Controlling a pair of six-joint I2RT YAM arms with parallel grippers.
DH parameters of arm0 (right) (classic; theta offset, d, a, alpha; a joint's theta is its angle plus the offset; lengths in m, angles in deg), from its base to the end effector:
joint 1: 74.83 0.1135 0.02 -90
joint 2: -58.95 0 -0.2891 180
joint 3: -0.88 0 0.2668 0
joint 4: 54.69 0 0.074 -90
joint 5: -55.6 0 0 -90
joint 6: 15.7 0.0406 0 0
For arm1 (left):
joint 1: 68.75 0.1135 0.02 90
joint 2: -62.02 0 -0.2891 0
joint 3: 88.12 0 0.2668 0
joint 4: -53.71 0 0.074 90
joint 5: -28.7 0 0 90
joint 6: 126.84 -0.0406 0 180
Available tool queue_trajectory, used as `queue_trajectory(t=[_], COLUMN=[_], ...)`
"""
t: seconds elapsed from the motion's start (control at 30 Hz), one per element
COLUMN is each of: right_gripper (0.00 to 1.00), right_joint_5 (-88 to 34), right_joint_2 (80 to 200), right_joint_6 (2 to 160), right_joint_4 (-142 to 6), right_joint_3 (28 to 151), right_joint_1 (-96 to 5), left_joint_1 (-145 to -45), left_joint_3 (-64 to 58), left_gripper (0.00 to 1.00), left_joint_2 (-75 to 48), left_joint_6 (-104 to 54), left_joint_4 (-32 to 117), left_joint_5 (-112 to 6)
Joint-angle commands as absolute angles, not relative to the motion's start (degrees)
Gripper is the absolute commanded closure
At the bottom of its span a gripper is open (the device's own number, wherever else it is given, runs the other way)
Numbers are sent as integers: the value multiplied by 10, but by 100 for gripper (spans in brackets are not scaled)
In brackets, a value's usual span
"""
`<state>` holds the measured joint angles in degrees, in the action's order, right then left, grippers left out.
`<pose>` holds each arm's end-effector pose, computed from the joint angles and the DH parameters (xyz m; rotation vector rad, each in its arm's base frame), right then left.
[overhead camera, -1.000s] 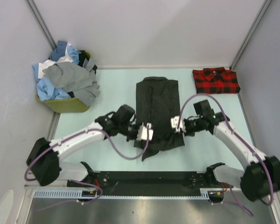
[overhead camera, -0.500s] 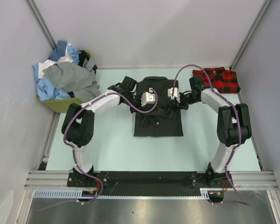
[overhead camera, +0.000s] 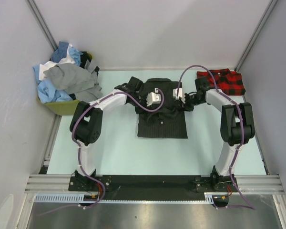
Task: Fold and stack the long sleeve shirts
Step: Fold the shirt
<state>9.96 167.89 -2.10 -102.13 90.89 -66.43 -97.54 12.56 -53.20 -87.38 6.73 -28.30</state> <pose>0.3990 0.0876 0.2060 -1.7196 1.5882 0.5155 0.3863 -0.2375 0.2131 1.7316 1.7954 -0.6045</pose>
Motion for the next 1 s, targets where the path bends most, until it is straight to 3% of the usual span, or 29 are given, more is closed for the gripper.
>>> queue_trajectory(t=[0.0,0.07,0.13,0.17,0.2,0.3,0.4,0.43,0.53,0.73,0.97], right_gripper=[55,39,14,13,13,21,39,49,58,64,66], right_joint_5=[88,76,57,53,51,76,111,136,169,202,219], right_joint_2=[1685,1679,1678,1676,1676,1656,1629,1624,1617,1643,1738], right_joint_6=[8,44,113,146,195,284,337,380,486,640,772], right_joint_4=[-1011,-1014,-1014,-1021,-1034,-1090,-1122,-1122,-1087,-961,-905], right_joint_3=[946,958,981,993,1018,1039,1025,1014,984,930,891], right_joint_1=[-666,-679,-696,-703,-710,-732,-728,-725,-697,-646,-645], left_joint_1=[-955,-929,-899,-891,-884,-868,-869,-870,-889,-951,-969], left_joint_3=[177,204,217,216,209,139,57,27,-5,15,19], left_gripper=[53,45,38,29,27,26,23,22,21,22,21], left_joint_2=[-539,-534,-517,-508,-497,-432,-368,-347,-334,-372,-463], left_joint_6=[-797,-745,-653,-603,-580,-546,-542,-537,-534,-504,-354], left_joint_4=[75,83,107,117,124,146,153,155,142,150,187], left_joint_5=[-283,-280,-282,-283,-288,-301,-295,-290,-280,-275,-231])
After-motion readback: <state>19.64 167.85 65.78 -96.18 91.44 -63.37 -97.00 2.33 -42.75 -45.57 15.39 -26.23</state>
